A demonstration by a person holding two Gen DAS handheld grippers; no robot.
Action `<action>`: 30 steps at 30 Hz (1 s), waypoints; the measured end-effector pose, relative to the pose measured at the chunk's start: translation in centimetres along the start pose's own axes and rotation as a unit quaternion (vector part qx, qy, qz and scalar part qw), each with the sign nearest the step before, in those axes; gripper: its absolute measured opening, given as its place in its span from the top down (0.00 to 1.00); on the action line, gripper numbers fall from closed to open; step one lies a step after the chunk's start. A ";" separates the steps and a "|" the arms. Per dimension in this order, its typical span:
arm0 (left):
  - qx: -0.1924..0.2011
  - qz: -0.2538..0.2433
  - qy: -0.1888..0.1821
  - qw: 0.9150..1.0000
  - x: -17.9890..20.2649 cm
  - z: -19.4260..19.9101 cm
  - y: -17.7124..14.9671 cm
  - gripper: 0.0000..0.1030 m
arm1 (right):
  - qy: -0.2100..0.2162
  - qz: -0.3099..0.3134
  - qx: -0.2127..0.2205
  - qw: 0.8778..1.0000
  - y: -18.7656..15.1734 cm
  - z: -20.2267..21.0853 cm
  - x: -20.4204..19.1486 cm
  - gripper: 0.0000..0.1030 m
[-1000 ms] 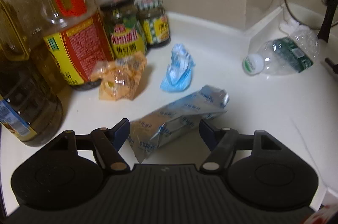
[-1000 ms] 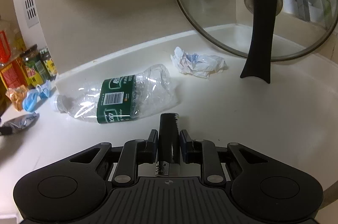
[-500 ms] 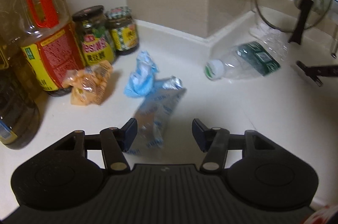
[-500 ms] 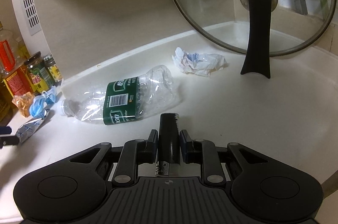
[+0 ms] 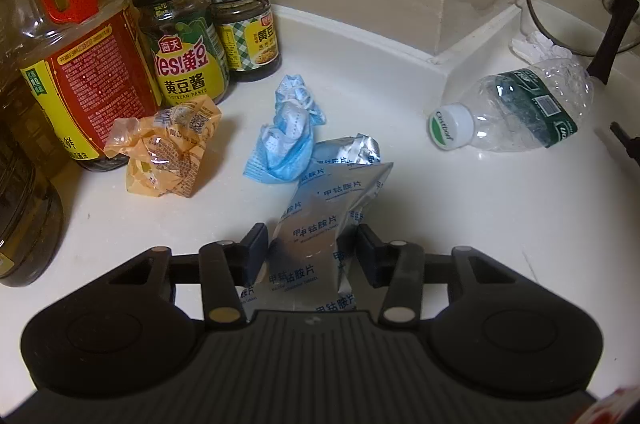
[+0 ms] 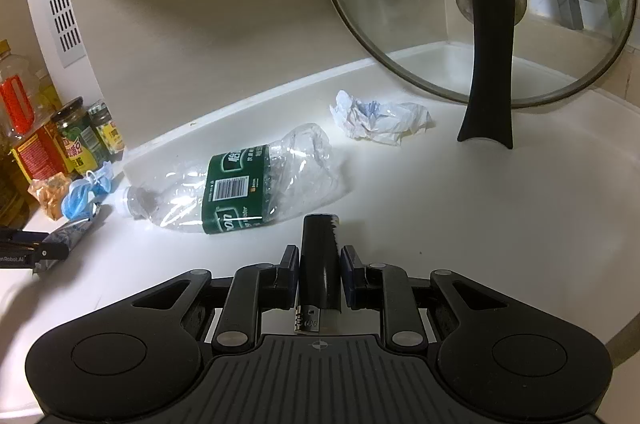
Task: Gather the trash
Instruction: 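Grasp the silver foil packet with the left gripper while the right gripper holds the lighter, then carry the foil packet in the left gripper while the right gripper carries the lighter to the bin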
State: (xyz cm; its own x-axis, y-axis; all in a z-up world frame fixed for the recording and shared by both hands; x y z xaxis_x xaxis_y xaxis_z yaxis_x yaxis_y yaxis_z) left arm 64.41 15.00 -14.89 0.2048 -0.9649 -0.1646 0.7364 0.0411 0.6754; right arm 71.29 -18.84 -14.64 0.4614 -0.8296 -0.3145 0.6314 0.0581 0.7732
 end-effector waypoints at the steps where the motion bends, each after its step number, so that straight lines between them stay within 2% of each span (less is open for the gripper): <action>1: 0.002 -0.001 -0.002 1.000 0.1 0.2 0.0 0.62 | 0.000 0.000 0.000 1.000 0.0 0.0 0.0 0.78; 3: 0.008 -0.005 -0.003 1.000 0.3 0.7 0.1 0.71 | 0.001 -0.001 0.000 1.000 -0.2 0.2 -0.1 0.78; 5: 0.009 -0.011 -0.004 1.000 0.5 1.1 0.2 0.74 | 0.003 0.000 0.000 1.000 -0.4 0.4 -0.4 0.78; 13: 0.009 -0.005 -0.012 1.000 0.7 2.5 -0.4 0.78 | 0.008 0.005 0.006 1.000 -0.9 1.5 -1.3 0.78; 16: 0.016 -0.008 -0.022 1.000 1.0 3.5 -0.7 0.74 | 0.010 0.006 0.008 1.000 -1.1 1.7 -1.4 0.78; 18: 0.016 -0.008 -0.018 1.000 1.0 3.6 -0.7 0.61 | 0.010 0.003 0.006 1.000 -1.4 1.8 -1.4 0.78; 21: 0.010 -0.002 -0.009 1.000 0.8 2.9 -0.5 0.52 | 0.011 0.005 0.004 1.000 -1.6 1.9 -1.5 0.78; 26: -0.013 0.000 -0.010 1.000 1.0 1.3 -0.8 0.50 | 0.011 0.003 0.006 1.000 -1.8 2.2 -1.3 0.78; 30: -0.011 -0.001 -0.010 1.000 1.2 1.2 -1.2 0.58 | 0.010 0.000 0.008 1.000 -2.1 2.7 -1.1 0.78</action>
State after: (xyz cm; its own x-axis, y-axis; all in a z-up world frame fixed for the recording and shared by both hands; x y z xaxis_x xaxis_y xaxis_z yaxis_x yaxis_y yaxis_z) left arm 62.97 13.42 -15.02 0.1906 -0.9700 -0.1512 0.7513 0.0450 0.6584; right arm 67.77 -19.58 -14.39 0.4736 -0.8188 -0.3244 0.6211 0.0493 0.7822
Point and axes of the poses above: each gripper's, at about its wrist camera, not at the fingertips, and z roughly against the way its jaws point, x to its right, y to its top, the point moved 9 cm from there along -z, roughly the way its jaws point, and after that the axes turned 7 degrees about y, right-handed, at the moved point
